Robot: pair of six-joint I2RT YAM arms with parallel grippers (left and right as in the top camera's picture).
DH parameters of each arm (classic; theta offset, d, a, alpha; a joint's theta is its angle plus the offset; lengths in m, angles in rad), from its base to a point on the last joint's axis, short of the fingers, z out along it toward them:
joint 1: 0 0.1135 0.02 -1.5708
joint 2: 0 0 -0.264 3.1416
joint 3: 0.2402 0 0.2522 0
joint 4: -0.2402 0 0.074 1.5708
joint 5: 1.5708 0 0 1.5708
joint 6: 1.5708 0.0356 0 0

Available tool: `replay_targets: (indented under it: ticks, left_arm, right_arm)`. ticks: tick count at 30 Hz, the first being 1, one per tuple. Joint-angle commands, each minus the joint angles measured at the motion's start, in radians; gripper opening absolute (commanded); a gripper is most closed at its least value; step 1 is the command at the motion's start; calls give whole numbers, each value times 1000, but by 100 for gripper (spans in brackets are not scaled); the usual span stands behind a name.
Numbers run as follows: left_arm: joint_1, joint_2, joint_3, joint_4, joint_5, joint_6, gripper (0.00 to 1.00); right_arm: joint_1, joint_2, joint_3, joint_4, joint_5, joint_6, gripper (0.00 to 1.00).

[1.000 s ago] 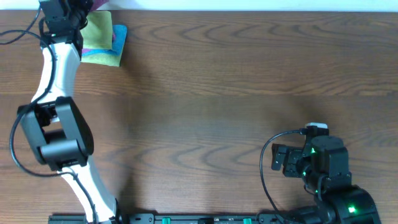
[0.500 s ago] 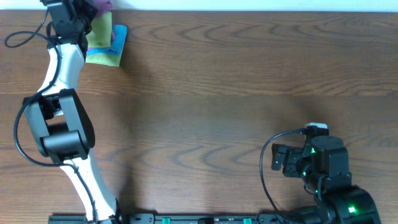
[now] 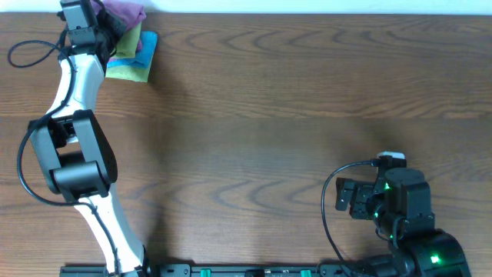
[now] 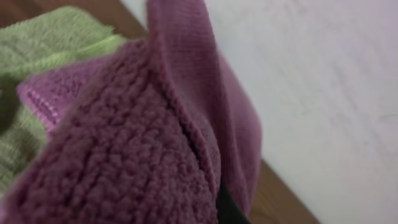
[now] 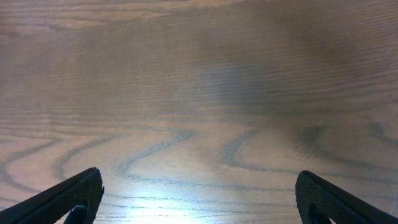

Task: Fold the cloth
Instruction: 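Lower the cloth onto the stack, open the left gripper and adjust it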

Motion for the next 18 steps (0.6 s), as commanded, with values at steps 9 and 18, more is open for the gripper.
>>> replay_targets:
  ticks: [9, 18]
  left_arm:
    - [29, -17, 26, -124, -51, 61, 6]
    - [60, -70, 26, -205, -64, 91, 6]
  right_arm:
    - [-6, -3, -8, 0, 13, 17, 99]
    - [-6, -3, -8, -1, 13, 17, 99]
